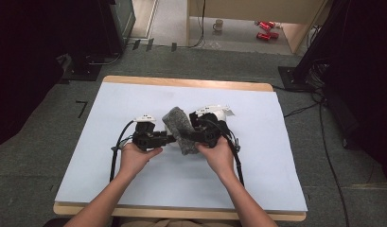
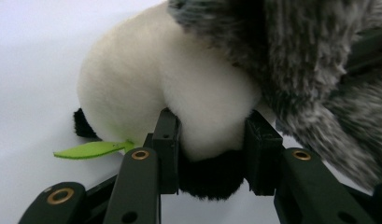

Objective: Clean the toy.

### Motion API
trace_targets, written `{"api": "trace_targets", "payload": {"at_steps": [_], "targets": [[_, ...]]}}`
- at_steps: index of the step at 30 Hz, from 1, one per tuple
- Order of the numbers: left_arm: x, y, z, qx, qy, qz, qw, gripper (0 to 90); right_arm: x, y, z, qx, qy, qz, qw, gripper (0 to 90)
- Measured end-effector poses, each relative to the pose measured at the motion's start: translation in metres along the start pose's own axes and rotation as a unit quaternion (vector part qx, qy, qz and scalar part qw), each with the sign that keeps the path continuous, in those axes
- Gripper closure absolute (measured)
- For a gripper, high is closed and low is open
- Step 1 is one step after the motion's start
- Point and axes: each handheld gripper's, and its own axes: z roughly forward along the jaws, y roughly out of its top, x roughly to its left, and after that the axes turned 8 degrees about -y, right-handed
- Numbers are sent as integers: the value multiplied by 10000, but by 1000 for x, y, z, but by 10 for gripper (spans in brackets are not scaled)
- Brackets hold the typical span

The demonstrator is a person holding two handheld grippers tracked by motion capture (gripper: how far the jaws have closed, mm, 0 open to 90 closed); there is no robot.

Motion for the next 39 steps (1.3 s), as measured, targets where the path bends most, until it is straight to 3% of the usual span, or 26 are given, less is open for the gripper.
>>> {"api": "trace_targets", "payload": {"at_steps": [4, 8, 14, 20, 24, 31, 39], "targets": [[3, 0, -1, -13, -55, 1, 10000, 636, -13, 3, -11, 32, -463, -82, 9989, 775], [4, 0, -2, -2, -118, 11, 9999, 636, -30, 6, -30, -48, -491, 167, 9986, 779], [13, 4, -5, 13, -240, -89, 9997, 636, -46, 6, -51, -228, -588, 336, 9974, 779], [17, 7, -5, 49, -298, -111, 9995, 637, -65, 1, -66, -432, -776, 638, 9940, 776], [17, 8, -4, 94, -315, -89, 9994, 638, -75, -3, -72, -559, -856, 787, 9916, 774], [17, 6, -4, 96, -338, -108, 9993, 640, -96, -6, -75, -622, -706, 1073, 9898, 771], [14, 2, -5, 2, -256, -15, 9997, 640, -108, -6, -67, -725, -708, 1037, 9894, 763]]}}
